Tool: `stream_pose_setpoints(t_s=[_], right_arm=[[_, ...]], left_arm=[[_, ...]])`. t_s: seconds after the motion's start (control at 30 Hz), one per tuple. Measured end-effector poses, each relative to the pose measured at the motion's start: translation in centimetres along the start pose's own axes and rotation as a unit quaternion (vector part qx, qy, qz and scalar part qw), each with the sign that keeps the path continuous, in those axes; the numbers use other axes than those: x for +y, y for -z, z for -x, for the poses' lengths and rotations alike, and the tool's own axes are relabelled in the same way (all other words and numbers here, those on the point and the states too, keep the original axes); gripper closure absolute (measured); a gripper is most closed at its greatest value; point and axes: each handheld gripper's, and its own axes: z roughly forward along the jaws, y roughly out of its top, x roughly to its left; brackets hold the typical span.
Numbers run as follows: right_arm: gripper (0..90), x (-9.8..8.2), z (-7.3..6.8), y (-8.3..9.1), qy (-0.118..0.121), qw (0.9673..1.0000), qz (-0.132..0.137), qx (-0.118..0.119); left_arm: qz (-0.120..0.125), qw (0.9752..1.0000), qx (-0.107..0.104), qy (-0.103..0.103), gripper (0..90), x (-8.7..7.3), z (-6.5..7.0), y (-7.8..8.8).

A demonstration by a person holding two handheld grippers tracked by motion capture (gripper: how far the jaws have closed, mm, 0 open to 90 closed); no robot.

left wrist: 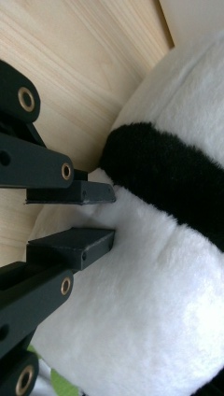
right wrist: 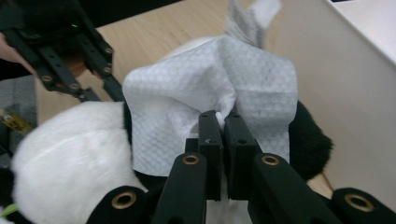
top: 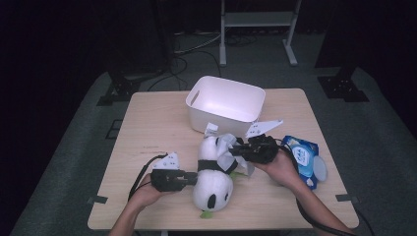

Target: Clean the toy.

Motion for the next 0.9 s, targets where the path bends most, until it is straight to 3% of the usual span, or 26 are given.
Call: stream_pose_setpoints(t_s=[0.27, 0.53, 0.77, 0.9], right_arm=[[86.3, -0.1, -2.5, -0.3, 0.025, 0.9986, -0.014, 0.045], [86.3, -0.4, -5.3, -0.6, 0.032, 0.9917, -0.019, 0.123], [86.1, -1.0, -7.1, -1.1, 0.049, 0.9864, -0.037, 0.153], [86.1, -1.7, -7.0, -1.3, 0.048, 0.9863, -0.041, 0.152]], left_arm=[[-0.002, 1.0, 0.0, 0.0, 75.6, 0.2, 0.0, -0.1], [-0.006, 1.0, 0.005, 0.001, 75.5, 0.2, -0.1, -0.1], [-0.006, 0.9999, 0.01, 0.0, 75.5, 0.3, -0.3, -0.2], [-0.005, 0.9999, 0.012, 0.006, 75.5, 0.1, -0.5, 0.0]])
